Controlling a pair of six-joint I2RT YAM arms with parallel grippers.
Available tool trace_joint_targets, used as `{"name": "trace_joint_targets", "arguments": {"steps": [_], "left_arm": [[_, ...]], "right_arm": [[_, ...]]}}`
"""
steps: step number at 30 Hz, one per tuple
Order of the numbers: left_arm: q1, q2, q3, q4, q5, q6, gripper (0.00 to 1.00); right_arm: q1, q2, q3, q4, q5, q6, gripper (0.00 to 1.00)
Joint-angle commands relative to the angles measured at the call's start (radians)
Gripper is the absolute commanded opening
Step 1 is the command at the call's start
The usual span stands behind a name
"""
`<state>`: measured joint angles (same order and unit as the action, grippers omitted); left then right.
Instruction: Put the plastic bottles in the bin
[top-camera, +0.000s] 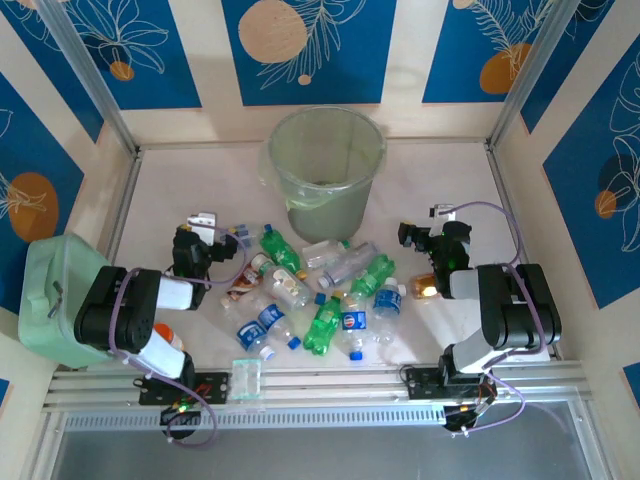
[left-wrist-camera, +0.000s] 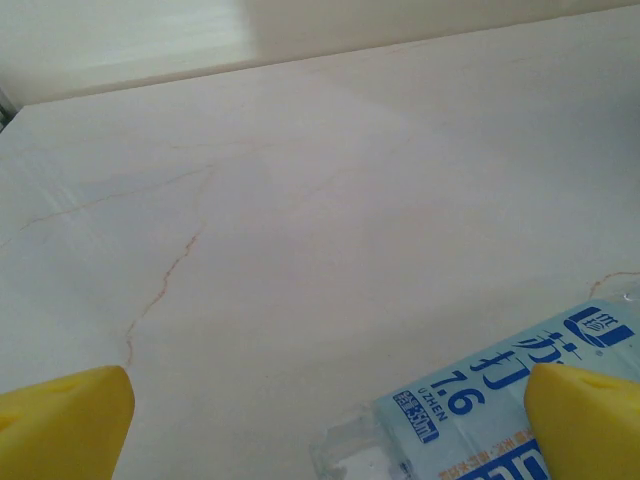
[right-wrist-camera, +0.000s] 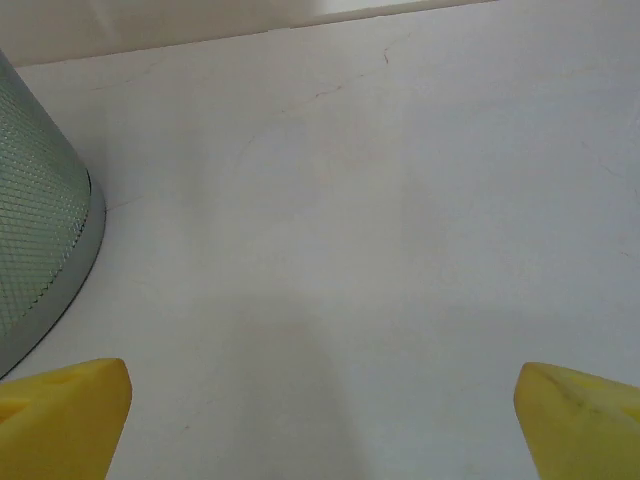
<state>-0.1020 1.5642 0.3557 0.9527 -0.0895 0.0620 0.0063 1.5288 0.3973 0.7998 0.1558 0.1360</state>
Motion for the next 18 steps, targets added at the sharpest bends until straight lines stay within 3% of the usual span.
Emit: {"name": "trace_joint_targets", "arguments": {"steps": [1,9,13,18], "left_arm": [[0.010,0.001,0.014,-0.002,0.025,0.009,1.00],[0.014,0.001,0.016,-0.004,0.016,0.002,1.00],[0.073,-0.003,0.017,-0.015,0.112,-0.042,1.00],[0.064,0.000,0.018,-0.013,0.090,-0.035,1.00]], "right_arm": [[0.005,-0.008,0.014,0.017,-0.010,-0.022,0.99],[0.001,-0.009,0.015,0.016,-0.019,-0.021,0.99],[0.000,-0.007,0.015,0.016,-0.021,-0.019,0.99],[-0.001,-0.008,0.015,0.014,-0.021,-0.019,0.99]]}}
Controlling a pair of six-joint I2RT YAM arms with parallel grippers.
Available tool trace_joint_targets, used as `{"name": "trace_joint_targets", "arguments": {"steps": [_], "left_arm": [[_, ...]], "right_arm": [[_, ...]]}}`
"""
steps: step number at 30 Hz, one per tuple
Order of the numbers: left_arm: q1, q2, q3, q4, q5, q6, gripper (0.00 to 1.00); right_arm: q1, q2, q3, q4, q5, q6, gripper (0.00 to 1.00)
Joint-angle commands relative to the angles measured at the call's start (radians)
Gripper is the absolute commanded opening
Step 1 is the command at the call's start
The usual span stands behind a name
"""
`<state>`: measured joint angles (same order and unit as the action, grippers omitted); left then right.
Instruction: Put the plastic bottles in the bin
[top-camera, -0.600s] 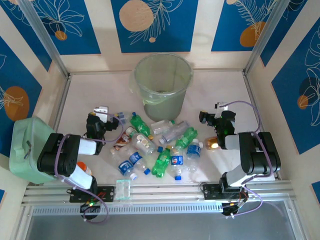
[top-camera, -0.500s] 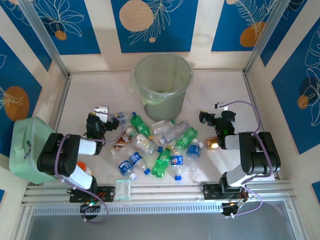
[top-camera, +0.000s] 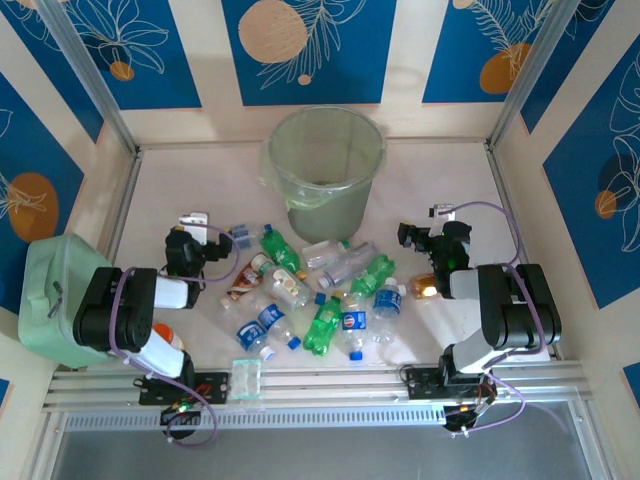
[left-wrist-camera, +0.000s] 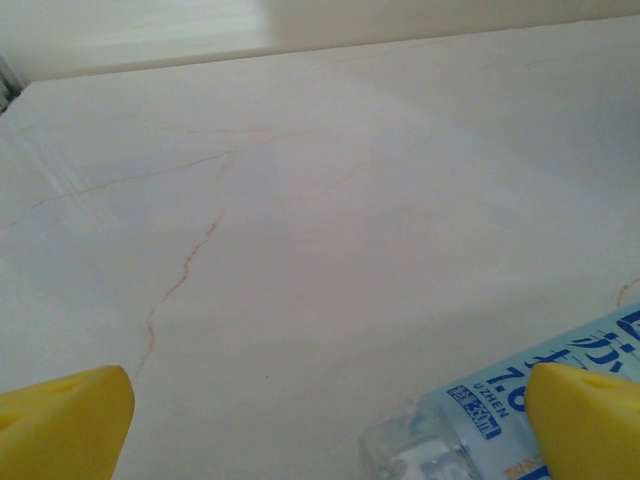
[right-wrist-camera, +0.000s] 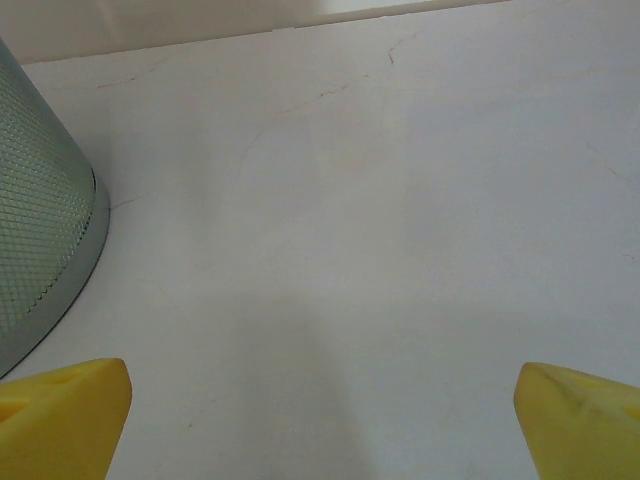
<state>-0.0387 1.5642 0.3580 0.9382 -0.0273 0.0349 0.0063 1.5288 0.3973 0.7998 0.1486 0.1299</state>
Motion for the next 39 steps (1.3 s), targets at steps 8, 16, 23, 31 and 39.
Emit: {"name": "trace_joint_targets", "arguments": {"steps": [8,16,23,31,39], "left_arm": [[-0.007,0.000,0.020,-0.006,0.014,-0.001,1.00],[-0.026,-0.251,0.376,-0.709,-0.302,-0.182,1.00],[-0.141,-0.404,0.610,-1.116,-0.209,-0.527,0.91],[-0.443,-0.442,0.739,-1.251,-0.049,-0.372,0.90],[-0.590,-0.470,0.781,-1.338,0.111,-0.319,0.90]], "right_arm": [[0.000,-0.009,0.015,0.015,-0.014,-0.013,0.99],[0.011,-0.376,0.522,-1.038,0.204,0.442,0.99],[-0.031,-0.419,0.708,-1.650,0.223,0.853,0.90],[0.188,-0.241,0.916,-2.231,0.373,0.934,0.89],[0.189,-0.238,0.792,-2.148,0.239,1.025,0.90]]}}
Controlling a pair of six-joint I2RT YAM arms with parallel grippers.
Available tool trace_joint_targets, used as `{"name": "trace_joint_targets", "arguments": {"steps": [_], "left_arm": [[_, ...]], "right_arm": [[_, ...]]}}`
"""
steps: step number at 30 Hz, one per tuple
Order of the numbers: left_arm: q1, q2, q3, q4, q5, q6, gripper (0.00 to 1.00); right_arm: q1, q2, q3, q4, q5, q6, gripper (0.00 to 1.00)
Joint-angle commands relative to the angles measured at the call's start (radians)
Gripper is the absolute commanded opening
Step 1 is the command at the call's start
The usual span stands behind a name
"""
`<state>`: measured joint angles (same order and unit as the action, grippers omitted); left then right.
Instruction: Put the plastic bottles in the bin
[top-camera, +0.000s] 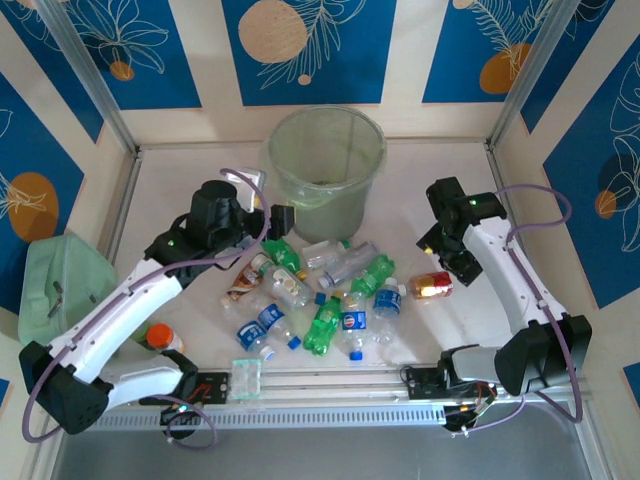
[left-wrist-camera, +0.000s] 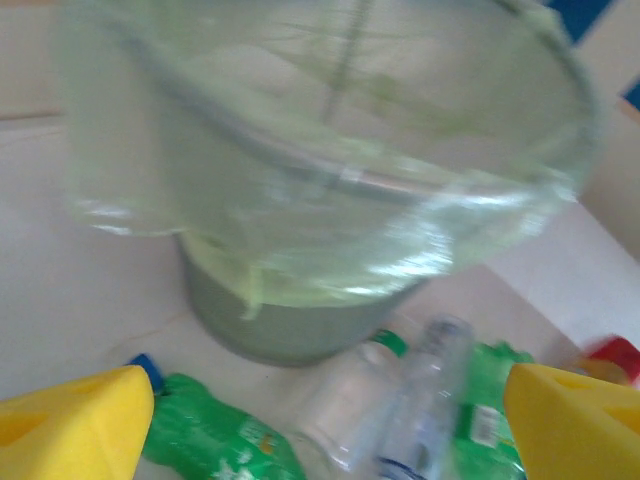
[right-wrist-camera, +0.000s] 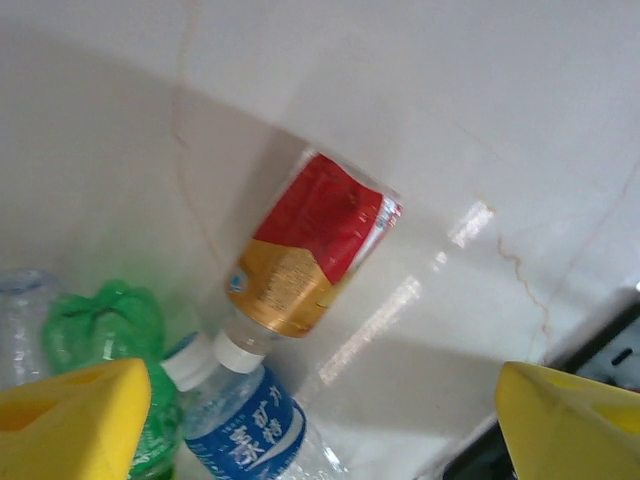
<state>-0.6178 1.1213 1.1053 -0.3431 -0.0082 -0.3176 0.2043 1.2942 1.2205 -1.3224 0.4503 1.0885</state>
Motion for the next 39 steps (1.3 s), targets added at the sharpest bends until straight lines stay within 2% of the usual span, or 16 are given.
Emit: {"name": "trace_joint_targets", "arguments": {"steps": [1,6,12,20,28,34,39], "left_arm": [[-0.011,-0.028,0.033,-0.060,0.112,0.036,0.90],[-0.013,-0.007,0.033,-0.043,0.219,0.073,0.90],[-0.013,0.012,0.021,-0.010,0.284,0.036,0.86],[-0.022,0.039,0.032,-0.005,0.305,0.022,0.83],[-0.038,0.064,0.046,0.004,0.309,0.014,0.78],[-0.041,0.060,0.048,-0.017,0.286,0.029,0.76],[-0.040,0.061,0.049,-0.017,0.263,0.029,0.76]], "right_arm": [[-0.013,0.002,-0.044,-0.010,-0.080,0.075,0.90],[-0.054,0.036,-0.155,0.083,-0.147,0.116,0.88],[-0.165,0.067,-0.303,0.311,-0.239,0.052,0.88],[-0.237,0.124,-0.352,0.504,-0.322,-0.011,0.88],[-0.267,0.224,-0.335,0.565,-0.300,-0.046,0.84],[-0.282,0.294,-0.338,0.596,-0.300,-0.073,0.74],[-0.281,0.283,-0.336,0.594,-0.282,-0.079,0.63]]}}
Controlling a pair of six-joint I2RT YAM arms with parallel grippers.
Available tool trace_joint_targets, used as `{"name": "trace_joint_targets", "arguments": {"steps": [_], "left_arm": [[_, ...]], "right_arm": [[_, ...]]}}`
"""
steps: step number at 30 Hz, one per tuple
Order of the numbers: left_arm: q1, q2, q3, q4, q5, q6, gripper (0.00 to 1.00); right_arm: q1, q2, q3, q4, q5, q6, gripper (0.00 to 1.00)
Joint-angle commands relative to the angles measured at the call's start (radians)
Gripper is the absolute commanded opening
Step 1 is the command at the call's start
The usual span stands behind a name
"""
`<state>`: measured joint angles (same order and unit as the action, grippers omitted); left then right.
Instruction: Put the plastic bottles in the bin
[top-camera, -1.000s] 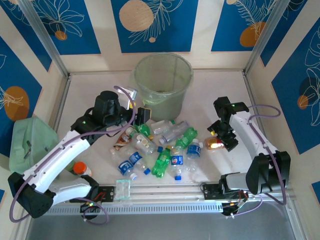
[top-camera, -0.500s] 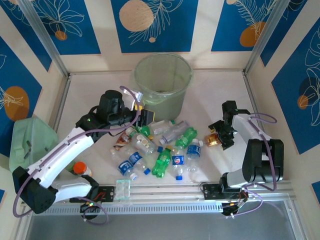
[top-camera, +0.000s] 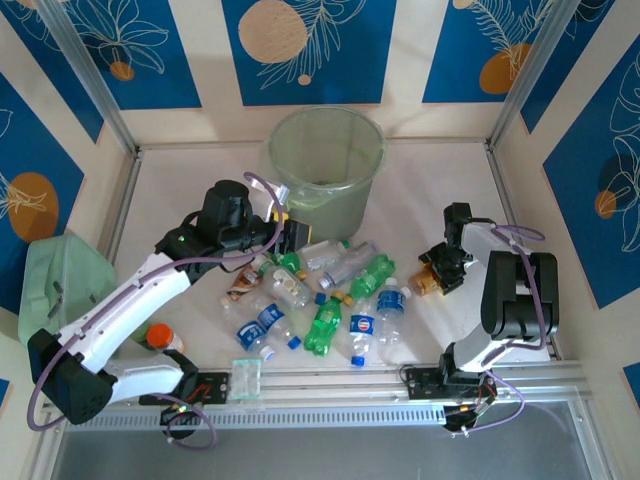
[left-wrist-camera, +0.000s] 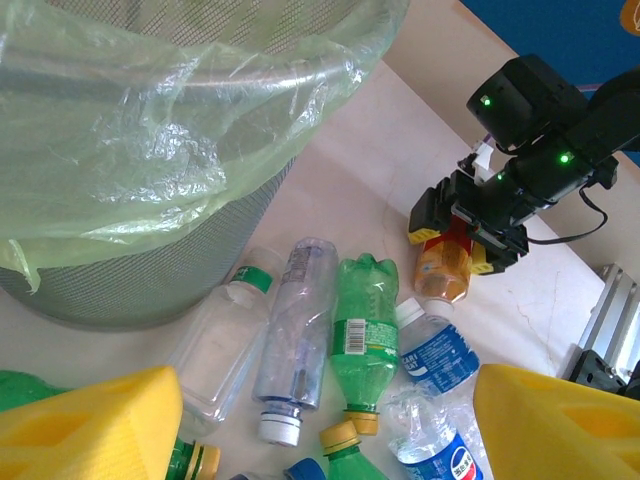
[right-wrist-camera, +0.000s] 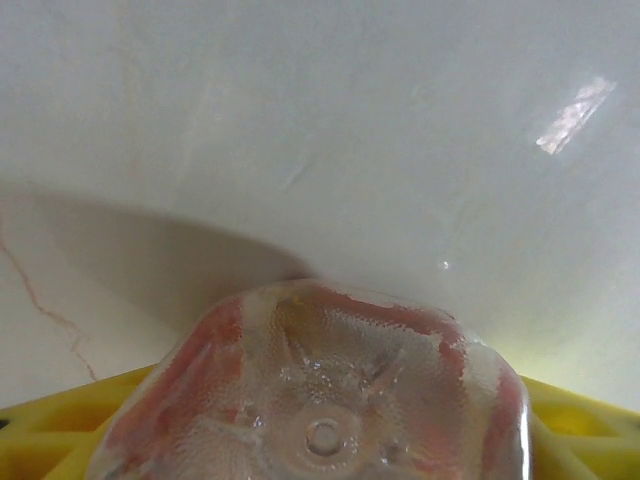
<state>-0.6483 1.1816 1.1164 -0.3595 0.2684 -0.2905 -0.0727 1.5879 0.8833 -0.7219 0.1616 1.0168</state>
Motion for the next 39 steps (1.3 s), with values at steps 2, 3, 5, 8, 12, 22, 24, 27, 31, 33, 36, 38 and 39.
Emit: {"name": "trace_joint_targets", "arguments": {"steps": [2,3,5,8,12,22,24,27,31,33,36,38,39], "left_arm": [[-0.010,0.007,0.051,-0.011,-0.022,0.001,0.75],[-0.009,0.009,0.057,-0.014,-0.027,0.000,0.75],[-0.010,0.012,0.074,-0.022,-0.041,-0.001,0.75],[-0.010,0.026,0.120,-0.048,-0.043,-0.010,0.76],[-0.009,0.036,0.175,-0.055,-0.020,-0.031,0.83],[-0.010,0.063,0.223,0.094,0.236,-0.173,0.86],[-0.010,0.069,0.218,0.139,0.299,-0.199,0.86],[-0.009,0.077,0.209,0.181,0.361,-0.231,0.84],[-0.010,0.067,0.183,0.243,0.388,-0.278,0.85],[-0.009,0.067,0.169,0.297,0.422,-0.319,0.84],[-0.009,0.074,0.150,0.374,0.454,-0.385,0.84],[-0.010,0.076,0.135,0.417,0.466,-0.416,0.84],[-0.010,0.077,0.130,0.433,0.474,-0.427,0.83]], "right_arm": [[-0.004,-0.033,0.010,-0.018,0.018,-0.012,0.59],[-0.004,-0.042,0.018,-0.025,0.024,-0.013,0.58],[-0.003,-0.067,0.040,-0.045,0.034,-0.024,0.56],[0.000,-0.130,0.083,-0.076,0.046,-0.039,0.55],[0.022,-0.234,0.163,-0.097,0.043,-0.071,0.55],[0.256,-0.362,0.485,0.071,-0.240,-0.073,0.55],[0.314,-0.360,0.539,0.144,-0.297,-0.061,0.55],[0.386,-0.358,0.605,0.231,-0.350,-0.050,0.55],[0.464,-0.354,0.667,0.293,-0.378,-0.067,0.55],[0.485,-0.349,0.686,0.298,-0.392,-0.069,0.55],[0.508,-0.352,0.682,0.324,-0.405,-0.063,0.55],[0.517,-0.356,0.666,0.351,-0.412,-0.049,0.56],[0.519,-0.359,0.659,0.364,-0.417,-0.043,0.55]]}}
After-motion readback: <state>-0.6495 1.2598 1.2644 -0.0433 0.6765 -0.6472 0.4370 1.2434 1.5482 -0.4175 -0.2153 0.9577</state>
